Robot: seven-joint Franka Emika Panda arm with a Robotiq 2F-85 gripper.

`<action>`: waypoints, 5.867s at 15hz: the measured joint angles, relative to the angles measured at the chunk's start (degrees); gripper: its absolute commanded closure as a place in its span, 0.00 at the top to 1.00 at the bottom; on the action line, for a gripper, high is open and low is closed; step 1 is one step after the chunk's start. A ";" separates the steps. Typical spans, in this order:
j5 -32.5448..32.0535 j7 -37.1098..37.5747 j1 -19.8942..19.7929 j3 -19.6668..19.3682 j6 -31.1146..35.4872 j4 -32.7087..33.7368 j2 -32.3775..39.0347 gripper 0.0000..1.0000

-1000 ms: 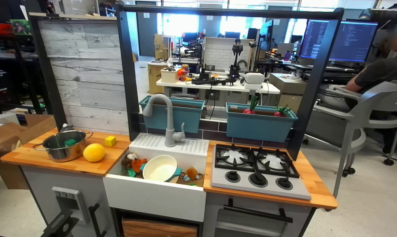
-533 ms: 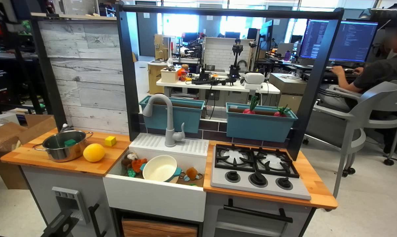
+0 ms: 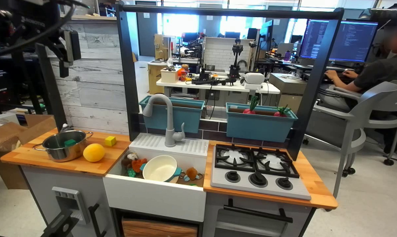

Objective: Put the orange plush toy in the pot

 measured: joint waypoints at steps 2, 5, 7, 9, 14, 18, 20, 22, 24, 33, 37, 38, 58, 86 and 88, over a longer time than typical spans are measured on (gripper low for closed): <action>-0.04 0.00 -1.30 0.95 -1.02 3.82 4.02 1.00; -0.28 0.25 -2.79 1.95 -2.83 8.66 9.09 1.00; -0.41 0.67 -3.33 2.39 -3.95 11.28 12.02 1.00; -0.65 1.47 -3.44 2.69 -4.58 13.62 14.79 1.00; -3.73 5.26 -3.44 3.22 -4.47 18.20 20.62 1.00; -5.94 7.94 -3.43 3.23 -4.47 21.62 24.74 1.00; -6.92 9.07 -3.44 3.23 -4.47 23.21 26.68 1.00; -7.50 10.11 -3.43 3.23 -4.48 24.87 28.67 1.00; -8.21 11.20 -3.40 3.23 -4.51 26.71 30.80 1.00; -9.11 14.98 -3.12 3.23 -7.09 36.88 40.54 1.00; -9.11 15.83 -3.10 3.23 -9.11 41.28 43.95 1.00; -9.12 16.14 -3.10 3.23 -9.65 42.38 44.92 1.00; -9.16 20.16 -1.11 3.23 -17.01 62.03 60.74 0.42; -12.21 11.41 3.49 6.72 -18.90 46.45 42.17 0.05; -12.65 10.15 3.70 7.45 -18.88 46.28 42.27 0.05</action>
